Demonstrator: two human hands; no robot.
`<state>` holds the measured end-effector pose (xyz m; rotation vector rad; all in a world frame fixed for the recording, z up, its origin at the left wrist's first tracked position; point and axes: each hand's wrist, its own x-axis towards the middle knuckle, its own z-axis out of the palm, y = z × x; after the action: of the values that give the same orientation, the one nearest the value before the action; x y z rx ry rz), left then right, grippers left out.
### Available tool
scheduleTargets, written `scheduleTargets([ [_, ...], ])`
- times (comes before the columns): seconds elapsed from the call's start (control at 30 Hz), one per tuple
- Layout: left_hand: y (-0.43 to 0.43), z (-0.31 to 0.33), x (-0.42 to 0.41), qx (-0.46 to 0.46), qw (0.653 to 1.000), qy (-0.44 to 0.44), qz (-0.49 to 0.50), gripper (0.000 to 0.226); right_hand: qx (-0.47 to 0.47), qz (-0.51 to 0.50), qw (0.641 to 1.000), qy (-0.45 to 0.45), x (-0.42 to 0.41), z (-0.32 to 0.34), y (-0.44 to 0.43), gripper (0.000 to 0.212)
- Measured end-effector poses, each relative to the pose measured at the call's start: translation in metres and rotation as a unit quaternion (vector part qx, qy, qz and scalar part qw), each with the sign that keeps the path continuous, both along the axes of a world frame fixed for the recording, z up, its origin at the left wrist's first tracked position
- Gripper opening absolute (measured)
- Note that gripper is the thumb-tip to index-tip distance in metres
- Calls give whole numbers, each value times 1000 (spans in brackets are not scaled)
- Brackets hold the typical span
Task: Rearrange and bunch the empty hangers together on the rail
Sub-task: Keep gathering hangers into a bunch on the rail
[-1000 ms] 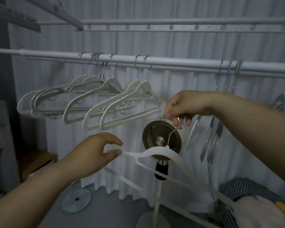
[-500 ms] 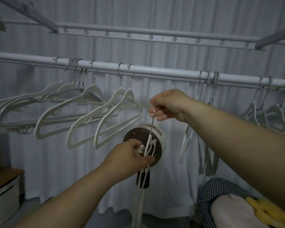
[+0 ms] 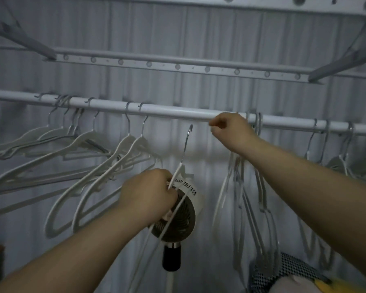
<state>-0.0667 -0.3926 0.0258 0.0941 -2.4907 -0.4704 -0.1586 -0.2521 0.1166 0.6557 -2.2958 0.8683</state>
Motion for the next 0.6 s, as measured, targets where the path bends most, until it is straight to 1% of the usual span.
scheduleTargets([
  [0.03,2,7,-3,-3,1000,5,6,25,43,-53,996,56,-7,2,8,28],
  [0.1,6,20,-10,1,1000,8,11,26,108,-121,975,154,-20,7,22,31],
  [0.13,9,27,-14,6,1000,9,12,26,123,-136,965,187,-25,10,28,32],
  [0.17,13,33,-18,13,1000,11,12,24,127,-142,961,202,-29,13,33,33],
  [0.27,25,51,-30,28,999,16,16,20,133,-145,962,189,-40,19,45,40],
  [0.4,41,68,-49,42,999,3,14,22,187,-122,962,157,-50,18,55,40],
  [0.6,63,70,-74,37,999,-22,27,25,202,-84,962,161,-54,18,65,45],
])
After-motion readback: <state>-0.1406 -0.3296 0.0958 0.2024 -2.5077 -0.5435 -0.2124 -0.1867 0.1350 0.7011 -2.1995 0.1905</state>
